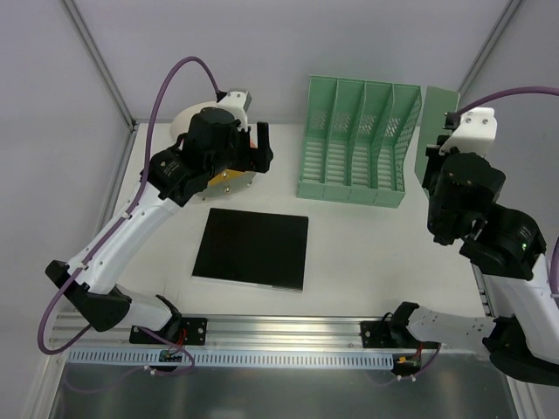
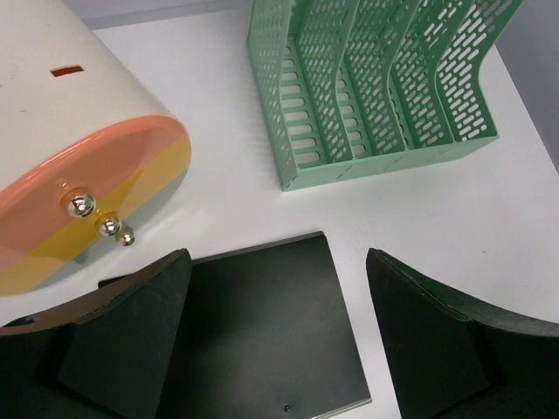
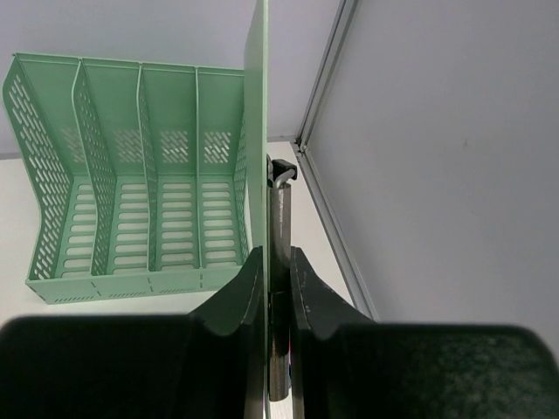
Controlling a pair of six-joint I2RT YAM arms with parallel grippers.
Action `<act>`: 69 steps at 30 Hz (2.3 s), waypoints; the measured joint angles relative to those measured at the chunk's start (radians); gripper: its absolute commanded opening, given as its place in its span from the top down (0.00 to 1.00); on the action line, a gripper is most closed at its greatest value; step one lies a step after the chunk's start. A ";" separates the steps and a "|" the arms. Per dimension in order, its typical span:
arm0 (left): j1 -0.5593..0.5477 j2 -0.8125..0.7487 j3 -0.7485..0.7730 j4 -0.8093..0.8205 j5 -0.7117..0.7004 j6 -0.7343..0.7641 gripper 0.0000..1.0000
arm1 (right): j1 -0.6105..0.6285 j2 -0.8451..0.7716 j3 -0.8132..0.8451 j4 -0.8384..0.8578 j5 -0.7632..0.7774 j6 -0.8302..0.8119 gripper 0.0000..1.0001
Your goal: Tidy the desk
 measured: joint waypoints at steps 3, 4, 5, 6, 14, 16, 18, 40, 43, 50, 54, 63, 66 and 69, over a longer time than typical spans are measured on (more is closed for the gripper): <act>0.006 0.023 0.022 0.000 0.023 0.000 0.17 | -0.051 0.035 0.014 -0.006 -0.048 0.001 0.99; 0.007 0.032 0.031 0.001 0.027 0.000 0.17 | -0.067 0.049 0.025 -0.007 -0.061 0.002 0.99; 0.010 0.041 0.040 0.003 0.031 0.000 0.17 | -0.079 0.066 0.039 -0.009 -0.076 0.002 0.99; 0.013 0.048 0.048 0.005 0.037 0.000 0.17 | -0.090 0.084 0.053 -0.010 -0.089 0.001 0.99; 0.019 0.108 0.123 0.006 0.078 0.000 0.17 | -0.177 0.162 0.169 -0.038 -0.177 0.000 0.99; 0.020 0.116 0.134 0.005 0.084 0.000 0.17 | -0.203 0.171 0.194 -0.046 -0.197 0.001 0.99; 0.026 0.124 0.143 0.005 0.093 0.000 0.17 | -0.229 0.182 0.214 -0.053 -0.218 0.002 0.99; 0.053 0.216 0.214 -0.005 0.142 0.000 0.17 | -0.563 0.384 0.361 -0.175 -0.616 0.078 0.99; 0.060 0.225 0.214 -0.005 0.150 0.000 0.17 | -0.577 0.391 0.361 -0.179 -0.650 0.081 0.99; 0.079 0.233 0.214 0.000 0.170 0.000 0.17 | -0.618 0.418 0.351 -0.176 -0.702 0.086 0.99; 0.087 0.241 0.214 0.000 0.183 0.000 0.17 | -0.629 0.428 0.320 -0.169 -0.718 0.091 0.99; 0.105 0.254 0.214 0.008 0.204 0.000 0.17 | -0.665 0.462 0.267 -0.135 -0.756 0.095 0.99; 0.111 0.260 0.214 0.009 0.209 0.000 0.17 | -0.681 0.479 0.255 -0.121 -0.776 0.097 0.99; 0.111 0.261 0.214 0.009 0.210 0.000 0.17 | -0.694 0.497 0.249 -0.113 -0.791 0.098 0.99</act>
